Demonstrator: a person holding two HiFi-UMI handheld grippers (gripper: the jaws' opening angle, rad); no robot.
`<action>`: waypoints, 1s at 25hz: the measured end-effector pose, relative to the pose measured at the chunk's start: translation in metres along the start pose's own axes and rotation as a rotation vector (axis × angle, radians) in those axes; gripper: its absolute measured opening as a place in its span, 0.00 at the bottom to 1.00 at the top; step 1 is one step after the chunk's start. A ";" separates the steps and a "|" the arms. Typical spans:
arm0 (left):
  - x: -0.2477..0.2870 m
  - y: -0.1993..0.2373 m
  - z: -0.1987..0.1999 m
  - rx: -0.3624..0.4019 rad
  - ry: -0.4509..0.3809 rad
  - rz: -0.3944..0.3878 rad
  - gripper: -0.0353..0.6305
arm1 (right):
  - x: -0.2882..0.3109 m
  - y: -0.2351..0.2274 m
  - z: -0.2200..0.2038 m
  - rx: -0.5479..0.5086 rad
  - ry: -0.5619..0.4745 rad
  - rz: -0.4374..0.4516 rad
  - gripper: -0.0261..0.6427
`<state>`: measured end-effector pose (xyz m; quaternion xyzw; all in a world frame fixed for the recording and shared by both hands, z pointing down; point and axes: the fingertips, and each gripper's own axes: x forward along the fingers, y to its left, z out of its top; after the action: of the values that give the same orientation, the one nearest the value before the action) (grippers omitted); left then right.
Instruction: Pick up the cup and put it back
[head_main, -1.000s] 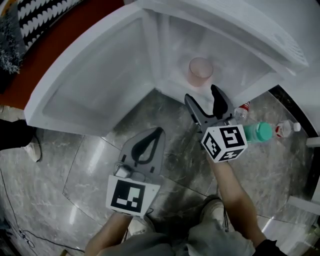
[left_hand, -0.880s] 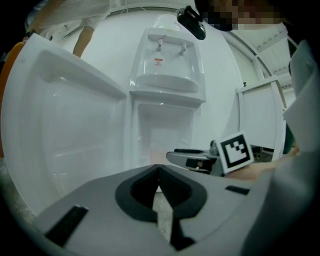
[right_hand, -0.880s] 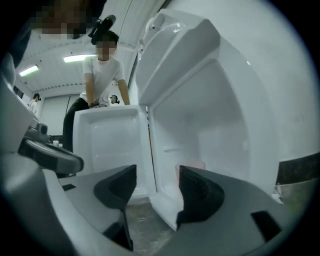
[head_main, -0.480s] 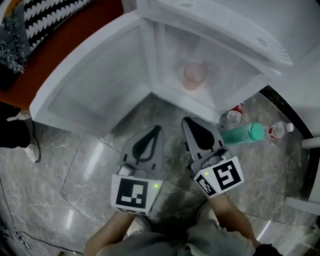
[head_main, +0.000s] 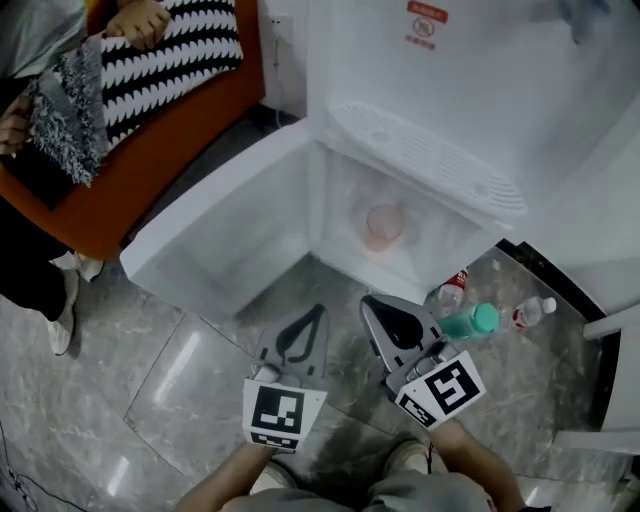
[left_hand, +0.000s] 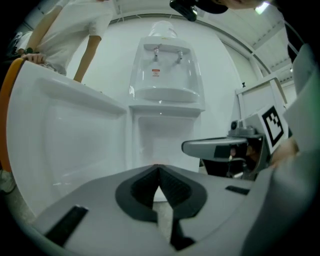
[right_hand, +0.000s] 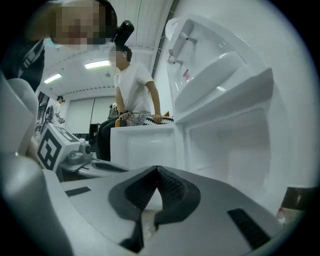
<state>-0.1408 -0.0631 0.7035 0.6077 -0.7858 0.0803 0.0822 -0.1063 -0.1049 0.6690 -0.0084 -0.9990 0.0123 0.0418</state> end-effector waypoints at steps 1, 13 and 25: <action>0.000 0.003 0.006 0.008 -0.008 -0.001 0.07 | 0.001 -0.001 0.010 -0.016 0.001 0.017 0.05; -0.021 0.033 0.141 0.129 -0.162 -0.045 0.07 | 0.008 0.010 0.135 -0.209 -0.006 0.095 0.05; -0.013 0.088 -0.085 0.789 -0.523 0.203 0.07 | 0.088 0.054 -0.121 -0.284 -0.845 0.050 0.05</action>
<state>-0.2197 -0.0100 0.7815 0.5125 -0.7450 0.2245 -0.3631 -0.1834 -0.0469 0.7954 -0.0325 -0.9197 -0.1218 -0.3719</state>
